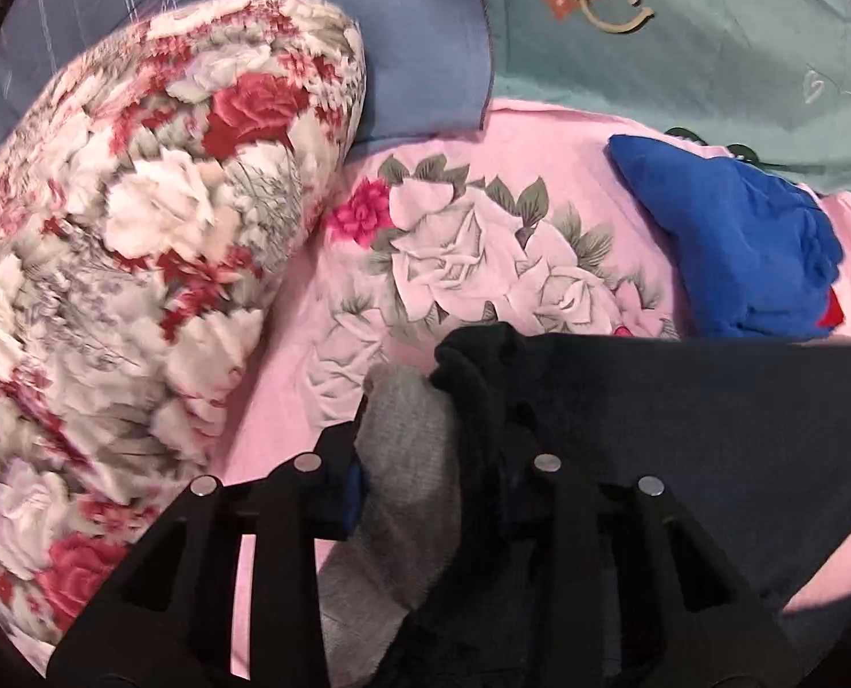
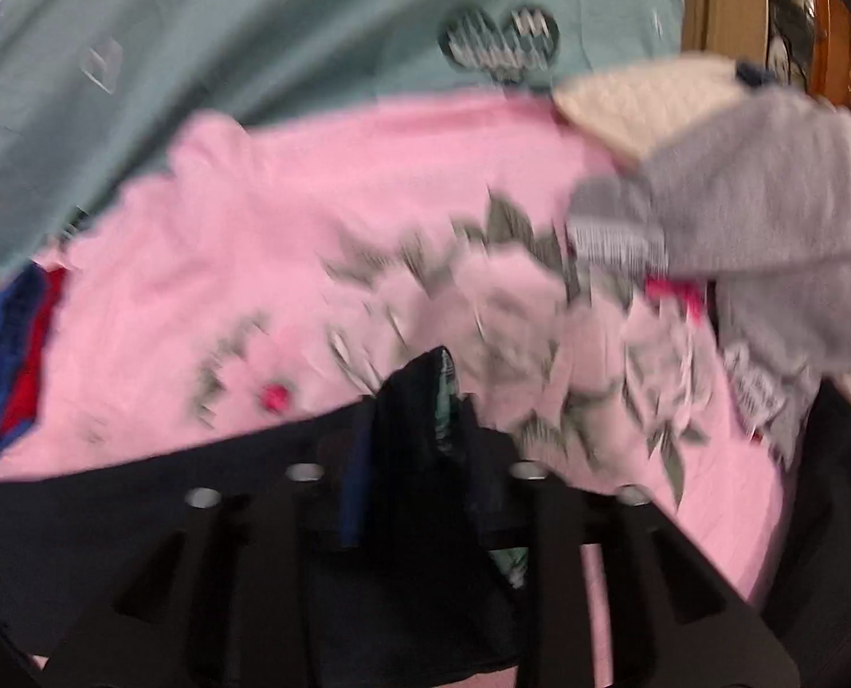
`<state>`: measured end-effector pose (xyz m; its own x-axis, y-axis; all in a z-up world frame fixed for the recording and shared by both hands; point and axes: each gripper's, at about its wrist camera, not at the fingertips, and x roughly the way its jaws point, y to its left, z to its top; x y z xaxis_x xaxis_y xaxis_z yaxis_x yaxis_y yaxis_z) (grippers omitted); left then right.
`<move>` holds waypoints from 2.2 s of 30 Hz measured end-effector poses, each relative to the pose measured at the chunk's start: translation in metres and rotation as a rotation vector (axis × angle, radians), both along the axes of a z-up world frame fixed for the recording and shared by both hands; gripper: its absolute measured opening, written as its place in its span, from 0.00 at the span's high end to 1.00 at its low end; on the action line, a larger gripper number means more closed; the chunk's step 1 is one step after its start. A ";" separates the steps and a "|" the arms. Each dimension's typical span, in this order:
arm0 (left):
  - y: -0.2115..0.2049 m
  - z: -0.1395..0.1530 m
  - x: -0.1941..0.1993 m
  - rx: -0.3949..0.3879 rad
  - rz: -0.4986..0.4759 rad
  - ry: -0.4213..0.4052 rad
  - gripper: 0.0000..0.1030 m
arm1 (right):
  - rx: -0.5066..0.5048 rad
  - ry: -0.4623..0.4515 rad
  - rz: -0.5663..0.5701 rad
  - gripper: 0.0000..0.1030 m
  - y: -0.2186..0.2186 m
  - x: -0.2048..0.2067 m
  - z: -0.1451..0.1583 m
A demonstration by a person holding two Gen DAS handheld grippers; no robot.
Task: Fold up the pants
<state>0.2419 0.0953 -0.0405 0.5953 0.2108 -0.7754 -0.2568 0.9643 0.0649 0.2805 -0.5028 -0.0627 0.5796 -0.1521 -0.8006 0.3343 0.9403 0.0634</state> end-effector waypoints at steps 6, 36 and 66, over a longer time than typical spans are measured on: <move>0.017 -0.027 0.010 0.003 0.121 0.087 0.25 | -0.027 -0.078 -0.038 0.35 -0.004 -0.029 0.017; -0.025 0.006 -0.161 -0.114 -0.042 0.002 0.06 | 0.255 -0.005 0.603 0.53 0.218 -0.186 0.022; -0.019 -0.026 -0.203 -0.030 -0.115 0.127 0.04 | 0.175 0.016 0.022 0.33 0.026 -0.227 -0.004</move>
